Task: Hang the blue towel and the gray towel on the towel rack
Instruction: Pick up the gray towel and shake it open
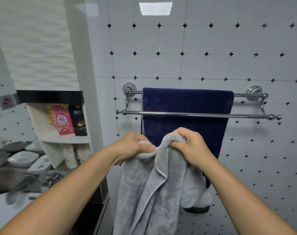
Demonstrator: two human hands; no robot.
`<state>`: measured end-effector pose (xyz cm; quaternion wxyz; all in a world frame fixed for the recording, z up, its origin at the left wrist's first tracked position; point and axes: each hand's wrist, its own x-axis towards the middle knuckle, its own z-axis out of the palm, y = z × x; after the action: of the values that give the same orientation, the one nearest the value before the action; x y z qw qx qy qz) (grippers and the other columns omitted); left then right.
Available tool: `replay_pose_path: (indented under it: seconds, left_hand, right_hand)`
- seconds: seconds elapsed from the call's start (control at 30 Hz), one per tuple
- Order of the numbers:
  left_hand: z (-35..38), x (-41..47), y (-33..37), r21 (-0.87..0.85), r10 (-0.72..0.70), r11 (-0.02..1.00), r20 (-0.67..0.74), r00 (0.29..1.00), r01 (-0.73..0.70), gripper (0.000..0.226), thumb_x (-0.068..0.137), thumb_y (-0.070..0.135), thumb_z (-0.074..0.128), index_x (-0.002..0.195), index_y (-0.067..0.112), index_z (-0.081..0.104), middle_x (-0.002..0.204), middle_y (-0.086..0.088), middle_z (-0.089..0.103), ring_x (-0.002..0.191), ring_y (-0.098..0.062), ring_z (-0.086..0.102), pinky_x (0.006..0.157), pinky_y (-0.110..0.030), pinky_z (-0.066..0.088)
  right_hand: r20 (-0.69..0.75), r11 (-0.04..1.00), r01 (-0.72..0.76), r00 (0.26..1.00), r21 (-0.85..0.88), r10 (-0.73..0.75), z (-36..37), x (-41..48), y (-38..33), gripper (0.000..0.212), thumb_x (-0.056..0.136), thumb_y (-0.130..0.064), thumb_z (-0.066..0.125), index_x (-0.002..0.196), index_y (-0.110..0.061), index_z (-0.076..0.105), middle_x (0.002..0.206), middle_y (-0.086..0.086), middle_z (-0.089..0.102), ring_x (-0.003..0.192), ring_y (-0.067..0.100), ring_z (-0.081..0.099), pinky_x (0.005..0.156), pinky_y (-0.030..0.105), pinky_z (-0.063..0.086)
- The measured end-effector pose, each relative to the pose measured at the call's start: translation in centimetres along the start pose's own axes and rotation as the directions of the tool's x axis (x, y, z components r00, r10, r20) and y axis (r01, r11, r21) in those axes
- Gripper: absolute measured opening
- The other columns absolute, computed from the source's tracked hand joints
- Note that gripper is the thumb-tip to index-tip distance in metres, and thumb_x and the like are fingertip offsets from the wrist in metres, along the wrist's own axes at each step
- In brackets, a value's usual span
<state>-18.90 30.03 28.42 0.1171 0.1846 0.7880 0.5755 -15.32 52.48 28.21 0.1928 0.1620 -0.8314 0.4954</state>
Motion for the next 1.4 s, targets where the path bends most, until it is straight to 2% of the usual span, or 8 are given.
replay_pose_path:
  seconds: [0.17,0.3,0.6,0.77,0.9,1.1,1.27,1.4]
  left_hand:
    - [-0.5,0.8,-1.5,-0.152,-0.072,0.988,-0.332,0.941,0.022,0.012,0.079,0.005,0.075,0.071,0.013,0.074,0.075,-0.008,0.072,0.066,-0.02,0.066,0.059,-0.027,0.052]
    - [1.7,1.3,-1.2,-0.269,-0.057,0.962,-0.333,0.941,-0.037,0.009,0.083,0.0,0.069,0.087,0.007,0.07,0.081,-0.014,0.071,0.067,-0.021,0.063,0.056,-0.025,0.049]
    - [3.3,0.9,-0.7,-0.356,-0.045,0.933,-0.249,0.967,-0.048,0.02,0.077,-0.013,0.067,0.077,0.004,0.077,0.078,-0.013,0.076,0.063,-0.018,0.072,0.053,-0.023,0.054]
    - [3.5,0.9,0.2,-0.421,-0.032,0.904,-0.24,0.97,-0.074,0.023,0.072,-0.015,0.072,0.089,-0.001,0.068,0.084,-0.014,0.077,0.076,-0.025,0.076,0.06,-0.027,0.058]
    - [3.5,0.5,0.4,-0.398,0.091,0.903,-0.199,0.976,-0.165,0.02,0.075,-0.012,0.072,0.089,0.002,0.066,0.091,-0.014,0.077,0.085,-0.029,0.075,0.068,-0.03,0.059]
    - [1.3,-0.8,0.1,-0.056,0.231,0.969,-0.13,0.964,-0.239,0.018,0.083,-0.006,0.068,0.08,0.011,0.074,0.086,-0.008,0.078,0.083,-0.02,0.074,0.073,-0.026,0.055]
    - [-0.5,-2.5,-0.2,-0.032,0.272,0.962,0.081,0.959,-0.27,0.017,0.08,0.021,0.069,0.094,0.018,0.078,0.103,-0.003,0.075,0.103,-0.019,0.068,0.088,-0.027,0.051]
    - [0.2,-2.3,-0.1,0.167,0.319,0.934,0.013,0.948,-0.317,0.008,0.079,0.02,0.079,0.087,0.02,0.08,0.099,0.0,0.073,0.095,-0.013,0.067,0.085,-0.031,0.052]
  right_hand:
    - [0.09,0.969,-0.006,0.996,0.249,-0.017,-1.3,-0.2,0.0,0.009,0.081,-0.011,0.072,0.085,-0.02,0.071,0.085,-0.004,0.072,0.081,0.009,0.067,0.072,0.023,0.053]
    - [0.133,0.808,-0.056,0.991,0.587,-0.028,-0.3,0.1,-1.2,0.005,0.08,-0.011,0.07,0.083,-0.016,0.07,0.085,0.005,0.07,0.081,0.018,0.067,0.072,0.029,0.055]
    - [0.064,0.984,-0.175,0.983,0.017,0.173,0.2,-0.9,1.6,0.016,0.078,-0.026,0.078,0.077,-0.018,0.064,0.074,-0.005,0.068,0.067,0.003,0.062,0.064,0.026,0.052]
    - [0.207,0.985,-0.173,0.964,0.012,0.167,1.3,-1.8,1.7,0.026,0.074,-0.034,0.078,0.098,-0.037,0.068,0.094,-0.008,0.073,0.083,0.007,0.069,0.074,0.025,0.056]
    - [0.158,0.984,-0.178,0.972,0.018,0.173,1.9,-1.5,1.4,0.008,0.084,-0.024,0.07,0.082,-0.017,0.073,0.082,0.008,0.071,0.073,0.014,0.064,0.071,0.036,0.052]
    - [0.125,0.968,-0.181,0.979,0.175,0.161,1.0,-1.3,1.0,0.008,0.09,-0.018,0.067,0.086,-0.014,0.073,0.084,0.001,0.076,0.076,0.007,0.07,0.063,0.017,0.052]
    - [0.132,0.956,-0.182,0.979,0.231,0.154,1.4,-1.2,0.7,0.009,0.09,-0.017,0.067,0.086,-0.012,0.073,0.084,0.003,0.075,0.076,0.01,0.07,0.064,0.019,0.053]
    - [0.15,0.96,-0.152,0.982,0.237,0.118,2.0,-1.2,0.6,0.008,0.09,-0.016,0.067,0.085,-0.016,0.074,0.083,0.001,0.075,0.077,0.009,0.07,0.066,0.02,0.053]
